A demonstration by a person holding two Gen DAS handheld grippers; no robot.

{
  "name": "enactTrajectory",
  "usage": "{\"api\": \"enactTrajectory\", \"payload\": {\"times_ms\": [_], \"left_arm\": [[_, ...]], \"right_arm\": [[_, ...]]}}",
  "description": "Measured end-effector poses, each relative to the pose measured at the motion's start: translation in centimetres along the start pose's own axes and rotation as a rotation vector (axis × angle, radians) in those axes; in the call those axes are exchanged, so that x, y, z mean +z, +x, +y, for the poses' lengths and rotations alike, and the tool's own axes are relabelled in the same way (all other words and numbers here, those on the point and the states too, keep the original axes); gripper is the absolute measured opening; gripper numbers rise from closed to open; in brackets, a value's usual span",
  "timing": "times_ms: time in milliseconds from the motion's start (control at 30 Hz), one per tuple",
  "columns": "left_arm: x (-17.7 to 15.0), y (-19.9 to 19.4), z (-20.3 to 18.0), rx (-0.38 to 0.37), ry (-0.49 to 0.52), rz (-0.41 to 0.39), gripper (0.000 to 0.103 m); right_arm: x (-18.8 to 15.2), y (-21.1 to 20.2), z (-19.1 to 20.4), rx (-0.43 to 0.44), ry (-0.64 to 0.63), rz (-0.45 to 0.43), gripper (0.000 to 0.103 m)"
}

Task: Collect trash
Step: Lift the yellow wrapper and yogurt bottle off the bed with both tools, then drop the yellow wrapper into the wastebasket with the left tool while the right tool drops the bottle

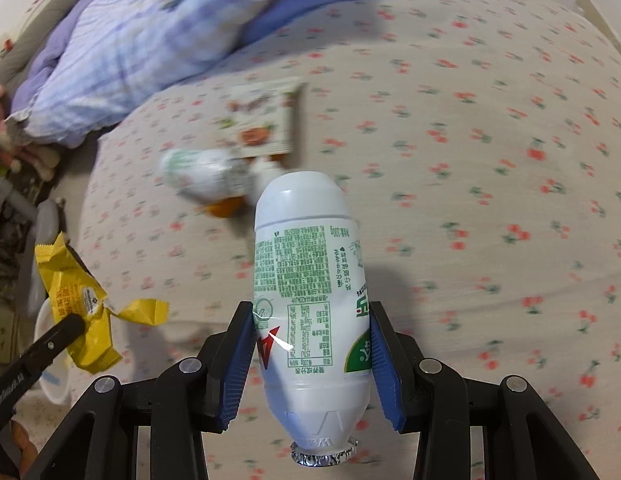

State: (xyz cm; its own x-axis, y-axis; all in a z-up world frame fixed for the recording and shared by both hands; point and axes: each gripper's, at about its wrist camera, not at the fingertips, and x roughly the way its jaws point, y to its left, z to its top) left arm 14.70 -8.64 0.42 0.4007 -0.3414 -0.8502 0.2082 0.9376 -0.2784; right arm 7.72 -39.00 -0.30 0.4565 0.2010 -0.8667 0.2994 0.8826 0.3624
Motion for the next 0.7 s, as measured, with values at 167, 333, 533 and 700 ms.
{"api": "enactTrajectory", "payload": {"times_ms": [167, 333, 533, 700], "left_arm": [[0.5, -2.2, 4.6, 0.041, -0.073, -0.033, 0.008], [0.5, -3.7, 8.7, 0.083, -0.126, -0.052, 0.008], [0.3, -5.2, 13.4, 0.147, -0.166, -0.073, 0.008], [0.0, -6.1, 17.5, 0.192, -0.211, -0.078, 0.008]], "right_arm": [[-0.3, 0.3, 4.3, 0.032, -0.070, -0.005, 0.048], [-0.8, 1.2, 8.4, 0.067, -0.124, 0.005, 0.048], [-1.6, 2.9, 13.5, 0.096, -0.187, 0.027, 0.048], [-2.2, 4.4, 17.3, 0.117, -0.230, 0.042, 0.048]]}}
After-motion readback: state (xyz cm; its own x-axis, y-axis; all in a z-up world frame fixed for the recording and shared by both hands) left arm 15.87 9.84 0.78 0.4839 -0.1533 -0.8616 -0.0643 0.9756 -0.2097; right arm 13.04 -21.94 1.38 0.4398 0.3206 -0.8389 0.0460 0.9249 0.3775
